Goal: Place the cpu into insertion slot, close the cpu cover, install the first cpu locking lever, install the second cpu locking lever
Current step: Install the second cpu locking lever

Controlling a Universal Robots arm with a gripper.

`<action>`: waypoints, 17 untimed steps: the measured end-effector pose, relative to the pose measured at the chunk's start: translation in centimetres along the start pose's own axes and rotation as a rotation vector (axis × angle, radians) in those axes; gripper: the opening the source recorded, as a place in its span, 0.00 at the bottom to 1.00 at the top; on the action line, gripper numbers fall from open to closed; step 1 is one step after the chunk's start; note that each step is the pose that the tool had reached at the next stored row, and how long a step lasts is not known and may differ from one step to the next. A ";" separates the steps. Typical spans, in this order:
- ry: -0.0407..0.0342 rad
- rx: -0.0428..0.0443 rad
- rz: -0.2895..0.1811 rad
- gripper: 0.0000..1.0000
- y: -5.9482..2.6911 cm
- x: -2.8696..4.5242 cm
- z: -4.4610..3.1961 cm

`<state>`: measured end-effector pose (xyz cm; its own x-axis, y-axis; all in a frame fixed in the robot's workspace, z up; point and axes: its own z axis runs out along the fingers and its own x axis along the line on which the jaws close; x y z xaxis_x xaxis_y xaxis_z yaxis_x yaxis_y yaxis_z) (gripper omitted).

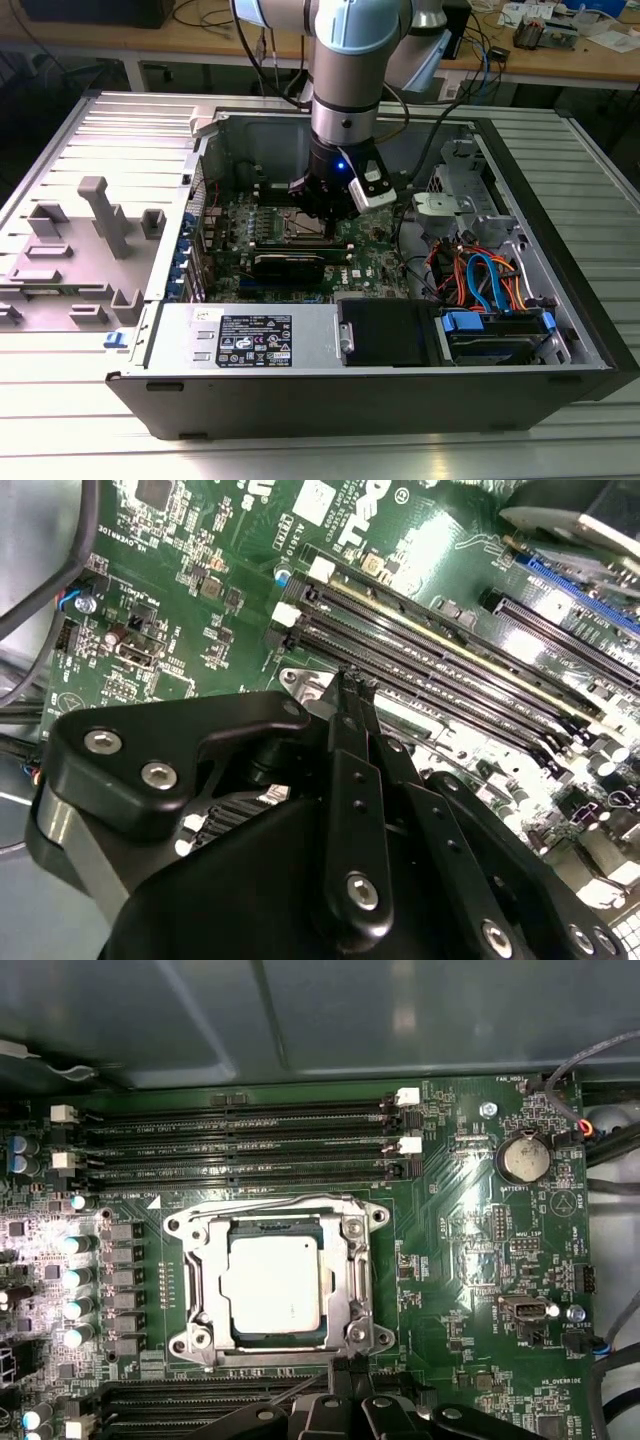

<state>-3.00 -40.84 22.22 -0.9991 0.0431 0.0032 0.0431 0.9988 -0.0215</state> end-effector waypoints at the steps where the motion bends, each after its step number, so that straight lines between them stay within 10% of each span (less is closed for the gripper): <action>1: 0.0000 0.0000 0.000 0.11 -0.10 0.04 0.00; 17: -0.0003 -0.0020 -0.007 0.11 -0.32 0.92 -0.02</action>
<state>-3.93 -41.12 22.26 -0.9993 0.0360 0.0030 0.0360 0.9992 -0.0195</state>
